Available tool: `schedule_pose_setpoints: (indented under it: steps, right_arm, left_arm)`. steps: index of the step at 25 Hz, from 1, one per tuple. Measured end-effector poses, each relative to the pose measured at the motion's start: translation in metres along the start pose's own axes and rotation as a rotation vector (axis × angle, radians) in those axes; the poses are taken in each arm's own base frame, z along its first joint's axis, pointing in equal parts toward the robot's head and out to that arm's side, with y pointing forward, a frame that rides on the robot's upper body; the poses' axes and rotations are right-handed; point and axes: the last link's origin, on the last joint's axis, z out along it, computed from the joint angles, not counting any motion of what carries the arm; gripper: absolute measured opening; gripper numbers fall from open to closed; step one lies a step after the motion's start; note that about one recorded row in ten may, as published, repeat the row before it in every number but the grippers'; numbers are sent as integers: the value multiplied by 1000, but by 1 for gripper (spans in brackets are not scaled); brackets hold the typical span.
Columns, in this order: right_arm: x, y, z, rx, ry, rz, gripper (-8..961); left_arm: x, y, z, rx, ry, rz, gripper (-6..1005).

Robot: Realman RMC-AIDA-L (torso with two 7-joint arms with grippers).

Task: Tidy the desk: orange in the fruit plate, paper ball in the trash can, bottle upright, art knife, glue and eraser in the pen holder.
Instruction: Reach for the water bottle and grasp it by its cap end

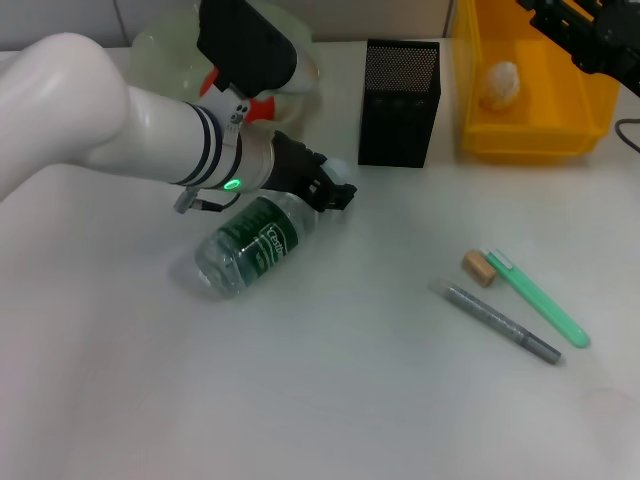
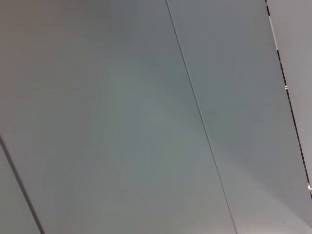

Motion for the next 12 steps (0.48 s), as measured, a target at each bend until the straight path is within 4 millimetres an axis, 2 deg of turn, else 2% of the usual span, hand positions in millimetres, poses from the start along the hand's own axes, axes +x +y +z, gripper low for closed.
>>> schedule_pose_setpoints:
  steps: [5,12]
  right_arm:
    - [1,0,-2,5,-3,7,708]
    - [2,-1,-2,11,-5,-1,708]
  left_arm:
    - [1,0,0,0,-2,3,561]
    - [0,2,2,-1,-13,34,438]
